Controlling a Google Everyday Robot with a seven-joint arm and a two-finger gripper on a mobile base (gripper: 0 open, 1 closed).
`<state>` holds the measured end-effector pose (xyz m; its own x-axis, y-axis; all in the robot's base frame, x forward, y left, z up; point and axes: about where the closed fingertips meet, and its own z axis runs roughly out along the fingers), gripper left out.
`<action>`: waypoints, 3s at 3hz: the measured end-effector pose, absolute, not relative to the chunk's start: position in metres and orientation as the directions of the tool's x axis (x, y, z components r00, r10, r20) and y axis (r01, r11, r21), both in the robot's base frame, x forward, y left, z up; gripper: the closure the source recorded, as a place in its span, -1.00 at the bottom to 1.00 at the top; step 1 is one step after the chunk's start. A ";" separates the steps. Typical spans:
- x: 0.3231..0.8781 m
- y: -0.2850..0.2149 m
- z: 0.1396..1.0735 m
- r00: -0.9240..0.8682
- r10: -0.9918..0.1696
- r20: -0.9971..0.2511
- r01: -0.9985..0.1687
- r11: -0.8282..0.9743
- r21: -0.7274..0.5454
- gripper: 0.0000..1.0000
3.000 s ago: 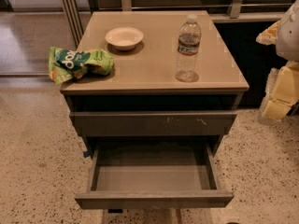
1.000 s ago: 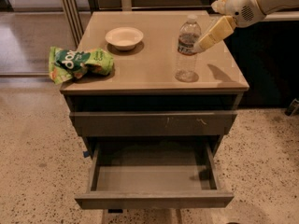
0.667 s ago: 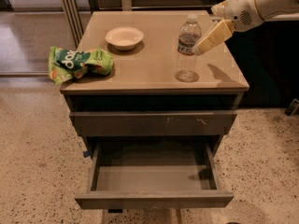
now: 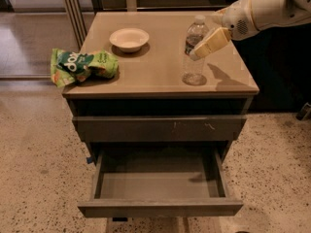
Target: Place water bottle into middle drawer
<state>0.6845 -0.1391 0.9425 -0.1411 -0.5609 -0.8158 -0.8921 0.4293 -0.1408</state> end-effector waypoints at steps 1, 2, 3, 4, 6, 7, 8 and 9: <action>0.695 -0.126 0.938 -0.116 -0.540 -0.834 -0.897 0.417 -0.145 -1.00; 0.695 -0.126 0.938 -0.116 -0.539 -0.834 -0.897 0.417 -0.145 -0.64; 0.695 -0.126 0.938 -0.116 -0.539 -0.834 -0.897 0.417 -0.145 -0.18; 0.695 -0.126 0.938 -0.116 -0.539 -0.834 -0.897 0.417 -0.145 0.29; 0.695 -0.126 0.938 -0.116 -0.539 -0.834 -0.897 0.417 -0.145 1.00; 0.681 -0.121 0.951 -0.077 -0.526 -0.847 -0.910 0.383 -0.156 1.00; 0.656 -0.117 0.970 -0.016 -0.510 -0.860 -0.933 0.316 -0.170 1.00; 0.615 -0.111 0.992 0.032 -0.473 -0.880 -0.960 0.230 -0.158 1.00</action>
Offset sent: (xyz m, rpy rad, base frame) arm 0.0097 0.0121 -0.0046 0.0271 -0.0174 0.0170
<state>0.6153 -0.1108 0.9917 0.0316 -0.4733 -0.8803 -0.9604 0.2295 -0.1578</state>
